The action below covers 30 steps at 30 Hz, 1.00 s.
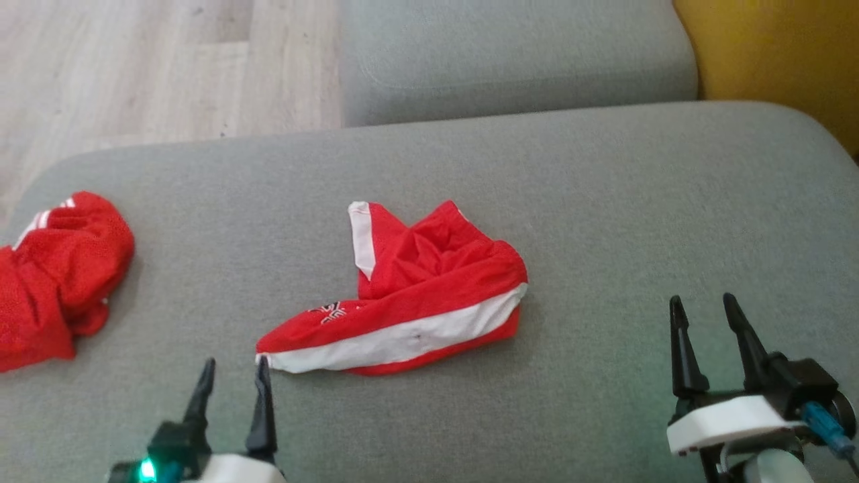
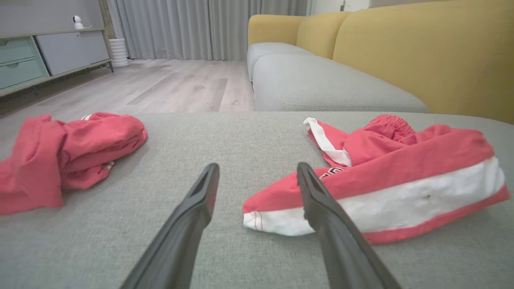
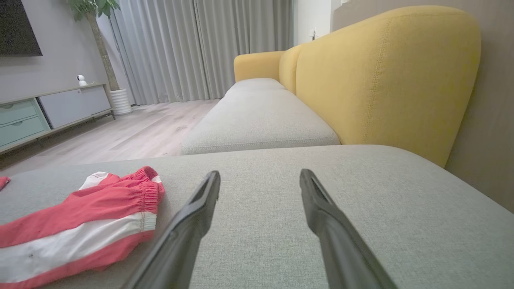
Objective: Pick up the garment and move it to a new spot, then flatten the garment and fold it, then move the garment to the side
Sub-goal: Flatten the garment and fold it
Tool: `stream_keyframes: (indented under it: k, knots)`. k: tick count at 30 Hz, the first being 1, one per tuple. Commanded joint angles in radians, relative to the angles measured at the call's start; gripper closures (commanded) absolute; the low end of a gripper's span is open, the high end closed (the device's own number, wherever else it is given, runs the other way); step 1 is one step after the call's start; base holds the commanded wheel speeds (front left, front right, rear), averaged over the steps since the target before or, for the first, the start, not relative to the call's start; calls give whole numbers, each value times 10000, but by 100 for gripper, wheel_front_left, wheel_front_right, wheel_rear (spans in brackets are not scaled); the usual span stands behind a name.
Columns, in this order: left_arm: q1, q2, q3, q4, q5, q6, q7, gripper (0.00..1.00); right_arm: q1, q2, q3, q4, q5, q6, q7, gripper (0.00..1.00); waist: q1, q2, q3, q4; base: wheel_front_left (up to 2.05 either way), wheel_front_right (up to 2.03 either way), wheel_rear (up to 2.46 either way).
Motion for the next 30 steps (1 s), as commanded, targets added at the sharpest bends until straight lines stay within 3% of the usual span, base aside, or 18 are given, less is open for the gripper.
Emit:
stream_keyframes:
  k: [1, 10, 30]
  knots:
    - [-164, 38, 462, -359, 154, -28, -123, 0, -67, -60, 261, -307, 39, -7, -111, 0, 1, 0, -135, 120, 0, 0, 0]
    - [645, -645, 773, -648, 324, -291, -124, 0, 210, -60, 614, -140, 371, -7, -111, 0, 1, 0, -554, 363, 0, 0, 0]
    - [640, -912, 1016, -52, 680, -683, -124, 0, 184, -60, 1135, 381, 535, -7, -111, 0, 1, 0, -674, 456, 0, 0, 0]
